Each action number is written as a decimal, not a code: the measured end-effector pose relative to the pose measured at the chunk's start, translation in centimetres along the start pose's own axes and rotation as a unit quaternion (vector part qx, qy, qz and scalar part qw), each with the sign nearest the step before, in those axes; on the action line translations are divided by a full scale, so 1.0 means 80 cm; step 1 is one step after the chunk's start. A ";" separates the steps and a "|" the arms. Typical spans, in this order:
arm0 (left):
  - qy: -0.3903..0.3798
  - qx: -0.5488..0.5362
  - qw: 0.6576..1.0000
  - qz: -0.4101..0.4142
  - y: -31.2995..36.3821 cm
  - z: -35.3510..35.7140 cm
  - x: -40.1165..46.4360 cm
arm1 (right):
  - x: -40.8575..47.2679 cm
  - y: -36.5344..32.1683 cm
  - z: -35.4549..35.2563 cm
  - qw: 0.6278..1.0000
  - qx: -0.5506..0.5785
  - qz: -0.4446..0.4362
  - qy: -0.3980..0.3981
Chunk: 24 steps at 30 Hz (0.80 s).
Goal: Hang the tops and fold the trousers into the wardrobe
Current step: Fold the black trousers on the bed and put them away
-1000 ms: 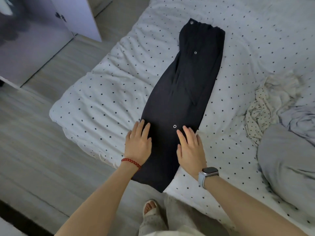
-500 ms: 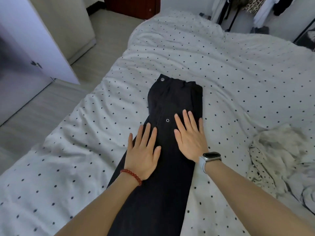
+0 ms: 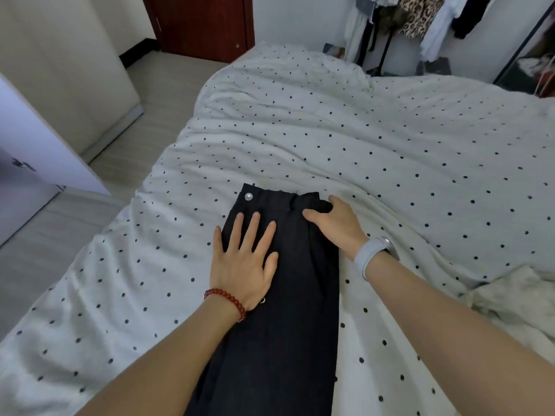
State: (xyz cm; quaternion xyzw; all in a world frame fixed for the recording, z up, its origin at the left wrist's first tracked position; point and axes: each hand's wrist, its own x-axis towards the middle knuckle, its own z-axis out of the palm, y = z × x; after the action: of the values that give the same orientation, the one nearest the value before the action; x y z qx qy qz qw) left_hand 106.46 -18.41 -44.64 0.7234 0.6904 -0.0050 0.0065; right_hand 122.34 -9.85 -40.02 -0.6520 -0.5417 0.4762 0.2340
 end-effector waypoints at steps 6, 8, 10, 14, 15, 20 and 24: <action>-0.054 0.005 0.998 -0.013 0.000 -0.013 -0.003 | 0.015 -0.029 -0.023 0.991 0.091 0.075 -0.056; -0.075 -0.007 0.997 -0.028 -0.001 -0.015 -0.005 | 0.015 -0.036 -0.026 0.993 0.073 0.073 -0.051; -0.074 -0.028 0.995 -0.067 -0.004 -0.018 -0.009 | 0.015 -0.044 -0.031 0.995 0.033 0.076 -0.059; -0.058 -0.158 0.975 -0.144 -0.009 -0.035 -0.007 | 0.012 -0.055 -0.045 0.986 -0.042 0.093 -0.128; -0.026 -0.234 0.955 -0.178 -0.010 -0.039 -0.003 | 0.011 -0.055 -0.044 0.989 -0.073 0.056 -0.115; 0.201 -0.385 0.858 -0.275 -0.025 -0.048 0.019 | 0.018 -0.041 -0.019 0.985 -0.037 -0.167 -0.006; 0.107 -0.302 0.900 -0.297 -0.024 -0.043 0.024 | 0.050 -0.010 0.000 0.988 -0.138 -0.067 0.037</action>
State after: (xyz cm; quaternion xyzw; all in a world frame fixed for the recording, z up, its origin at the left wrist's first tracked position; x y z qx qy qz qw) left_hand 104.65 -16.35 -41.20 0.4444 0.8382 0.2790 0.1489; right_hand 121.82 -5.90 -40.86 -0.6574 -0.6354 0.3560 0.1931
